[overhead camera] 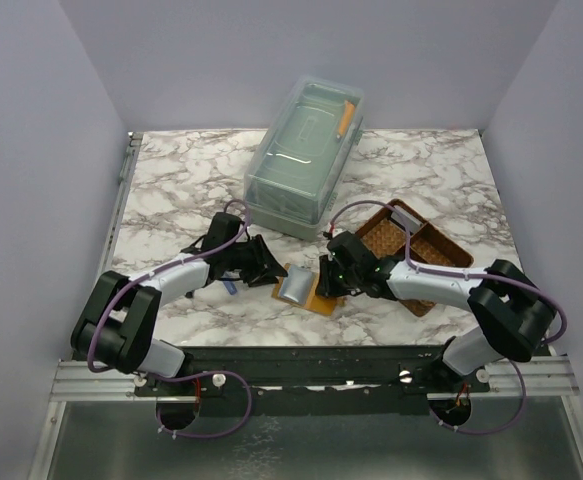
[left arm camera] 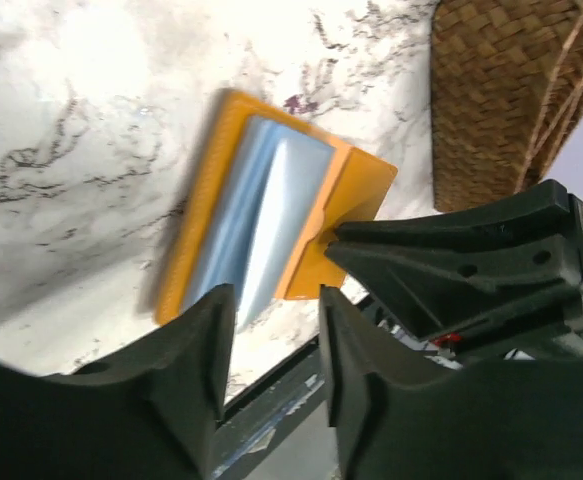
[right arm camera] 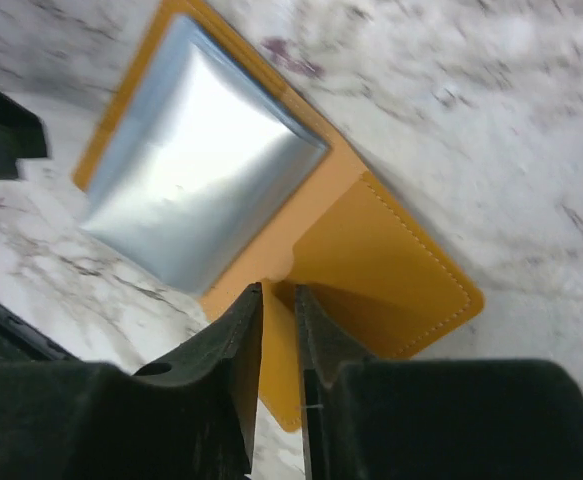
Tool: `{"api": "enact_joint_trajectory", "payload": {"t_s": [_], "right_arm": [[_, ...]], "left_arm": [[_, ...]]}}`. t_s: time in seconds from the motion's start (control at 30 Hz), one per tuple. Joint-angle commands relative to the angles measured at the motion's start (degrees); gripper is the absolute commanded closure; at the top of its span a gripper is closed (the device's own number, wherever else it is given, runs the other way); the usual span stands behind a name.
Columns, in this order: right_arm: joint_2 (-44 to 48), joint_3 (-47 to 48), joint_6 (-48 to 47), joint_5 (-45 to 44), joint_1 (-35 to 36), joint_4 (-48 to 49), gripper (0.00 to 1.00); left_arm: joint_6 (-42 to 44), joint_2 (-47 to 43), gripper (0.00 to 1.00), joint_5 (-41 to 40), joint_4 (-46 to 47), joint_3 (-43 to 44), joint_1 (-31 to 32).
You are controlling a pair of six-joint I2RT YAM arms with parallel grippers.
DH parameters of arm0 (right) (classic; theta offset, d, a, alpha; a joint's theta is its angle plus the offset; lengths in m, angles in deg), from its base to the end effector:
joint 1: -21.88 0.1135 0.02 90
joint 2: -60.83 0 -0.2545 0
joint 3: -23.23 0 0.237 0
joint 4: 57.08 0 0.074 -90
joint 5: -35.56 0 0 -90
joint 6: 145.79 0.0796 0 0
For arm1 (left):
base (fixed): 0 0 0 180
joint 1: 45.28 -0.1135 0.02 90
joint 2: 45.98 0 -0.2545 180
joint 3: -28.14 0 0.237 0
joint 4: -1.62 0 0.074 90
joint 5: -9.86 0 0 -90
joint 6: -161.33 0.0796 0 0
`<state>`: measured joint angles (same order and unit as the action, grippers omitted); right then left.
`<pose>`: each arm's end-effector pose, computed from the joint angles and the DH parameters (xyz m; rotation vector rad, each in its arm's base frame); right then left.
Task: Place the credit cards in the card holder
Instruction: Open the card holder at the center of the board.
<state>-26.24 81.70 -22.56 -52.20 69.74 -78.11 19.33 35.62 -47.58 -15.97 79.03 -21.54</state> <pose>0.2087 0.2353 0.1372 -0.3435 2.5316 0.6485 0.2395 -0.1521 0.1389 -0.3595 2.6299 -1.2250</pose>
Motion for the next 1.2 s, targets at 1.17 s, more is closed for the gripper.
{"api": "enact_joint_trajectory", "payload": {"t_s": [1.17], "right_arm": [[-4.1, -9.5, -1.3, 2.4, -5.0, 12.5, 0.88]], "left_arm": [[-3.2, 13.9, 0.52, 19.7, 18.0, 1.1, -0.3]]}}
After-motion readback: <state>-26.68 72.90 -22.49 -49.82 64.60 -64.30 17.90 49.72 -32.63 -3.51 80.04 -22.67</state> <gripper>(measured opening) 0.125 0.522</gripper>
